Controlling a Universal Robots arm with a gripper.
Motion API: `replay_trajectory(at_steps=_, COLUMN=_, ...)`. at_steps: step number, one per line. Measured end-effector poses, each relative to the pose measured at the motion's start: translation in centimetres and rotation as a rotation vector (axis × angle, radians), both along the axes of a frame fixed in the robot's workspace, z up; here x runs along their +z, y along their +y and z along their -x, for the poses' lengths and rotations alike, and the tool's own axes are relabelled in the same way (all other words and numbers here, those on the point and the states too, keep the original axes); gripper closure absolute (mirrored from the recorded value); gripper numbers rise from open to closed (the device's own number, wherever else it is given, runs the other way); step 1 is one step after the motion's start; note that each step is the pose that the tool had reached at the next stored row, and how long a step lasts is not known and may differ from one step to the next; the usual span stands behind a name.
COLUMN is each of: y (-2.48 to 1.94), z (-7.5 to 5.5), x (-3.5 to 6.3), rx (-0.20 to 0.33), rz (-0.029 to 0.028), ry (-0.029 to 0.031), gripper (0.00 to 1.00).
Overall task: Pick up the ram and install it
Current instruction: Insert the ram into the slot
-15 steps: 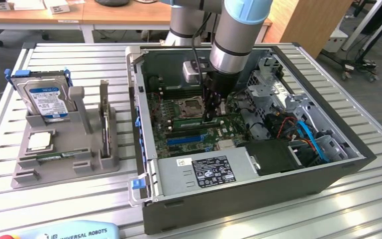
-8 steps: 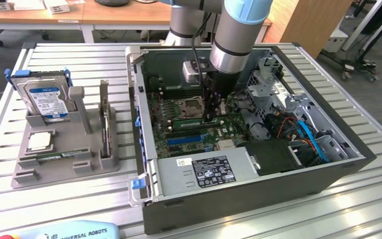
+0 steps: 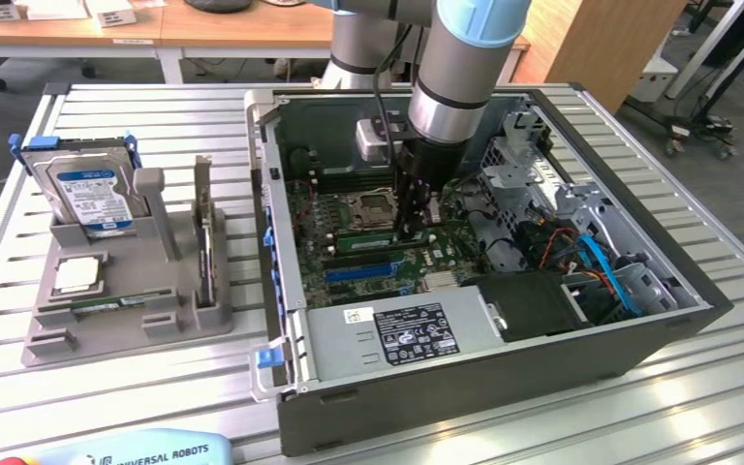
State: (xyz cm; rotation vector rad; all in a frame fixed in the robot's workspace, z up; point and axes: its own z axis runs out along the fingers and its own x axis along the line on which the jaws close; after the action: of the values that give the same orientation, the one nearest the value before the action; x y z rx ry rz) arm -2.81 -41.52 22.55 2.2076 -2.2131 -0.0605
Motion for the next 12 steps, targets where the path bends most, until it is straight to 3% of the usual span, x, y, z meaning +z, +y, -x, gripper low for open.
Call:
replay_trajectory(at_steps=4, y=0.0, z=0.0, x=0.1, rx=0.0, rz=0.0, ry=0.0, gripper=0.75)
replay_trajectory(at_steps=12, y=0.0, z=0.0, x=1.86, rx=0.0, rz=0.0, ry=0.0, gripper=0.75)
